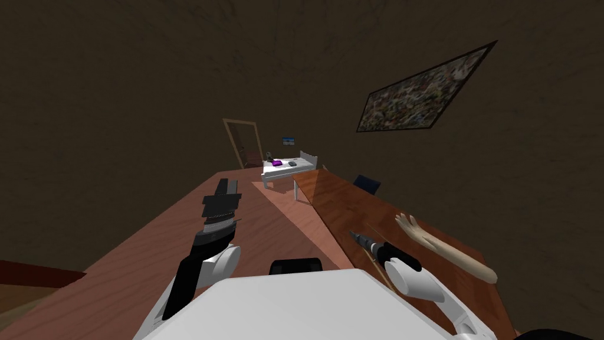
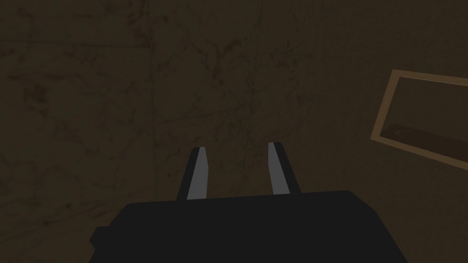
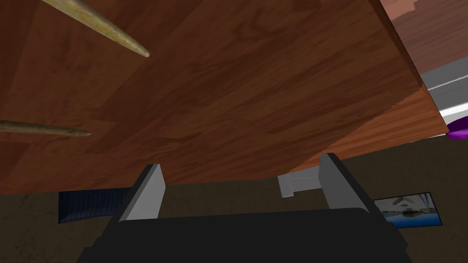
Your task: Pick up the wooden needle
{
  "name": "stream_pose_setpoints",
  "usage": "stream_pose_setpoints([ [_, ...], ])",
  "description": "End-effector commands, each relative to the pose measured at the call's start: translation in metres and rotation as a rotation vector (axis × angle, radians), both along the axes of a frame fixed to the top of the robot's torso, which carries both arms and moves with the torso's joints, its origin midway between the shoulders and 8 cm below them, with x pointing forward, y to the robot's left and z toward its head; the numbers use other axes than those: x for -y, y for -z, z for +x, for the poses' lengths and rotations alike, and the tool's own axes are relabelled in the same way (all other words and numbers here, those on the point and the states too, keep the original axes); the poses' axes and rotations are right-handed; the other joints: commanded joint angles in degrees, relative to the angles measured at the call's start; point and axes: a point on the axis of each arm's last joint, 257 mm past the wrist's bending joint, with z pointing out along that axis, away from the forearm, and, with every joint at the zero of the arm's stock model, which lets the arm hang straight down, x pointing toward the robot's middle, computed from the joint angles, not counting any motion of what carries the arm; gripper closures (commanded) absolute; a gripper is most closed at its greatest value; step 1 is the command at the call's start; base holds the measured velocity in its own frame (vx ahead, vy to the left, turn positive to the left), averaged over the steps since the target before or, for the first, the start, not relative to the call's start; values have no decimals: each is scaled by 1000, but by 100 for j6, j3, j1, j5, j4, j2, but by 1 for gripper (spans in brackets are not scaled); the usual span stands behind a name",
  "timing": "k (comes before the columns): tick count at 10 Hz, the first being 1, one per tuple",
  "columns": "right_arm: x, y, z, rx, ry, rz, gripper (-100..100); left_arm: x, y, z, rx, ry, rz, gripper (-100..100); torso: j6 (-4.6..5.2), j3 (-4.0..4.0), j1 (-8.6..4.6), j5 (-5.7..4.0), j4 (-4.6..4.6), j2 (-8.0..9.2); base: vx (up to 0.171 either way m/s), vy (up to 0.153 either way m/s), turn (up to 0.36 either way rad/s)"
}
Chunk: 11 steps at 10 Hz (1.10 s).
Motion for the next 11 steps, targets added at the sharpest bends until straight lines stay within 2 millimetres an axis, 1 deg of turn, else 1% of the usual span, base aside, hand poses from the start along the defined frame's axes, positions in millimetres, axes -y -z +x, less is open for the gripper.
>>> stream_pose_setpoints([
  [1, 2, 5, -6, -34, -12, -7, -100, 0, 0, 0, 0, 0, 0, 0, 0, 0, 0, 0, 0, 0, -24, -34, 112],
  [2, 6, 17, -16, -89, -30, -17, -100, 0, 0, 0, 0, 0, 0, 0, 6, -1, 4, 0, 0, -1, -33, -38, 220],
  [4, 12, 36, -36, -182, -61, -26, -100, 0, 0, 0, 0, 0, 0, 0, 0, 4, -10, -2, 1, 7, -69, -84, 356],
  [5, 11, 37, -38, -190, -66, -29, -100, 0, 0, 0, 0, 0, 0, 0, 2, 8, -18, -4, 3, 15, -64, -73, 62],
  [6, 13, 46, -49, -236, -83, -31, -100, 0, 0, 0, 0, 0, 0, 0, 9, 8, -13, -4, 3, 13, -53, -59, 125],
  [8, 17, 62, -69, -320, -114, -32, -100, 0, 0, 0, 0, 0, 0, 0, 1, 8, -9, -2, 3, 13, -82, -68, 316],
  [11, 19, 80, -98, -424, -148, -23, -100, 0, 0, 0, 0, 0, 0, 0, 5, 10, -17, -4, 4, 16, -80, -78, 203],
])
